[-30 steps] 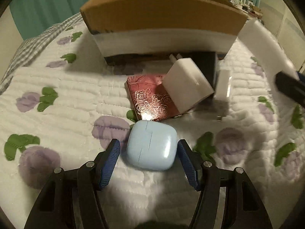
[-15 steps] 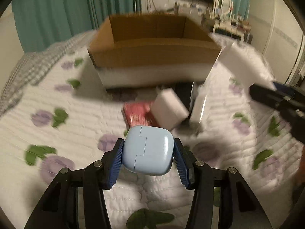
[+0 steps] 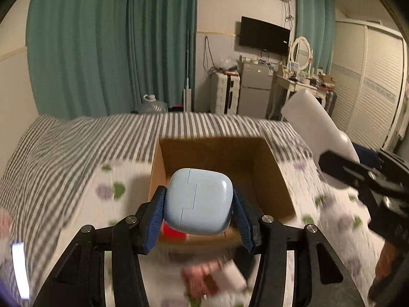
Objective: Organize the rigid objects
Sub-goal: 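Lower the white bottle and earbud case into the box and release both, then grasp a white charger cube with each tool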
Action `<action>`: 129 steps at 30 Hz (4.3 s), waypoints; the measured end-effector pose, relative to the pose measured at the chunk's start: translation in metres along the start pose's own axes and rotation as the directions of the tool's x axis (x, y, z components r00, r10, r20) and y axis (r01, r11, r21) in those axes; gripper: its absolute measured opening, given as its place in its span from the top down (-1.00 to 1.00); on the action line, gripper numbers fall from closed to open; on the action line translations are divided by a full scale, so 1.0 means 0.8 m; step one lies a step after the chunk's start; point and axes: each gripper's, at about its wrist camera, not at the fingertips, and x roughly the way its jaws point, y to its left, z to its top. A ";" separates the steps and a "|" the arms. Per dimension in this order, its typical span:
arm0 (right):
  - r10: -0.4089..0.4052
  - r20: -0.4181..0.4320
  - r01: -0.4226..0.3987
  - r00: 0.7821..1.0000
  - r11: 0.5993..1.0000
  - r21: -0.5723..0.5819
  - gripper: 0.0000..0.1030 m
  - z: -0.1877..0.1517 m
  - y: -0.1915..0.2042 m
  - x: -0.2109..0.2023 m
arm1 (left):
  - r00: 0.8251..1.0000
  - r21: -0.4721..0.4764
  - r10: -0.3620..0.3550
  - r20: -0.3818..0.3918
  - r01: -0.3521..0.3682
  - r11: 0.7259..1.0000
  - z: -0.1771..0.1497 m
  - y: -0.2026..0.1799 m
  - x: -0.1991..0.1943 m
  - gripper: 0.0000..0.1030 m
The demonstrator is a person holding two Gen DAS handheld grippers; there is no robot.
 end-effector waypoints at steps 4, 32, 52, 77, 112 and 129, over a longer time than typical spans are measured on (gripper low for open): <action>-0.014 0.017 0.014 1.000 0.999 0.043 -0.01 0.015 -0.012 0.043 | 1.000 -0.011 -0.012 -0.011 0.011 1.000 0.027 0.013 0.066 0.00; -0.008 -0.096 0.024 0.995 0.986 0.167 -0.49 -0.038 -0.051 0.150 | 0.997 -0.018 0.013 -0.076 -0.015 1.000 0.002 0.034 0.124 -0.18; -0.090 -0.063 0.092 0.994 0.995 0.034 -0.74 -0.055 -0.007 -0.017 | 0.997 -0.024 0.025 -0.070 -0.027 0.999 -0.060 0.025 -0.018 -0.29; 0.009 -0.481 -0.071 0.877 0.991 -0.109 -0.42 -0.225 0.044 0.120 | 0.964 0.040 0.084 -0.252 -0.076 0.996 -0.183 0.011 0.041 -0.29; -0.070 -0.315 0.095 0.946 0.993 0.065 -0.13 -0.178 -0.037 0.059 | 0.942 0.096 0.066 -0.328 -0.036 0.995 -0.190 -0.066 0.086 -0.30; -0.076 -0.338 0.097 0.938 0.994 0.044 -0.13 -0.184 -0.032 0.064 | 0.962 0.087 -0.026 -0.270 0.051 0.995 -0.187 -0.062 0.098 0.33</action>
